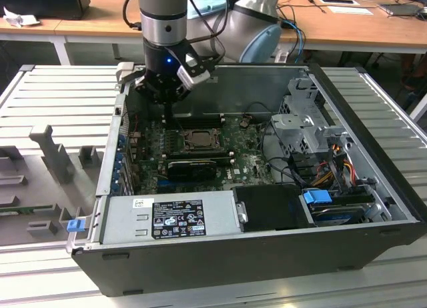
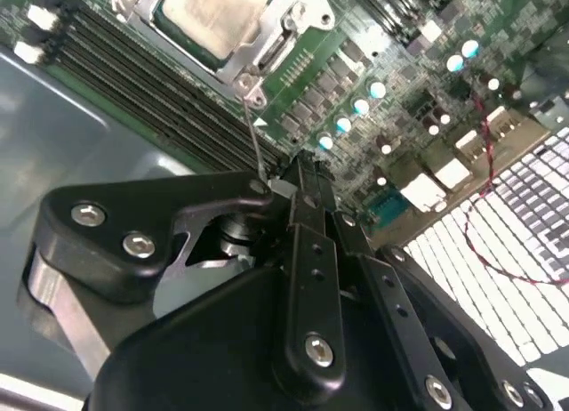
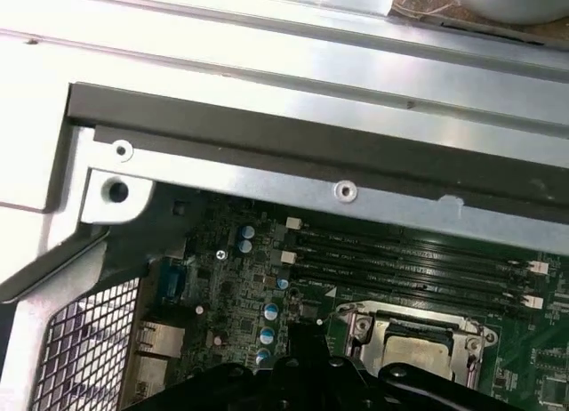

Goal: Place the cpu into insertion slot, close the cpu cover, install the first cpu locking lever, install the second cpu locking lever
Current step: 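Install the first cpu locking lever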

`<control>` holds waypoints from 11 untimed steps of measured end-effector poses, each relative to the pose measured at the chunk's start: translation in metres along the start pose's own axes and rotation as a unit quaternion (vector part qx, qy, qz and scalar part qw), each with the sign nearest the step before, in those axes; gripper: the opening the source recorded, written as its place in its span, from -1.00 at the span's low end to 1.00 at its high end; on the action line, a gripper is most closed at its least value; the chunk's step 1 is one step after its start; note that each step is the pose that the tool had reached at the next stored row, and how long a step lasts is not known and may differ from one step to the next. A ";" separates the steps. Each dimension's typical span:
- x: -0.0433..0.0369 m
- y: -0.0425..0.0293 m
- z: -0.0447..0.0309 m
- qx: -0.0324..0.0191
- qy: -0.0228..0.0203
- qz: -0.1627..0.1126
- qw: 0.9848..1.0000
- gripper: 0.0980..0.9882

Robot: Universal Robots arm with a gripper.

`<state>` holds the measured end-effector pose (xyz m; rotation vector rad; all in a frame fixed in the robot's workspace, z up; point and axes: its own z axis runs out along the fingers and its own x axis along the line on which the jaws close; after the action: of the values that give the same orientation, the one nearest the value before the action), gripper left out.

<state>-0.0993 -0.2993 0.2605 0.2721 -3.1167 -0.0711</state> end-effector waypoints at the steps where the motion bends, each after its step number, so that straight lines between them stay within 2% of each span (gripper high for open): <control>1: -0.0057 -0.0010 0.0001 0.000 0.000 0.001 1.000 -0.98; 5: -0.0055 -0.0015 0.0001 0.000 0.000 0.001 1.000 -0.98; 9: 0.0092 0.0000 0.0005 0.000 0.000 0.001 1.000 -0.98; 11: 0.0115 0.0004 0.0007 0.000 0.000 0.001 1.000 -0.98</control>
<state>-0.1107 -0.3009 0.2599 0.2683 -3.1173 -0.0712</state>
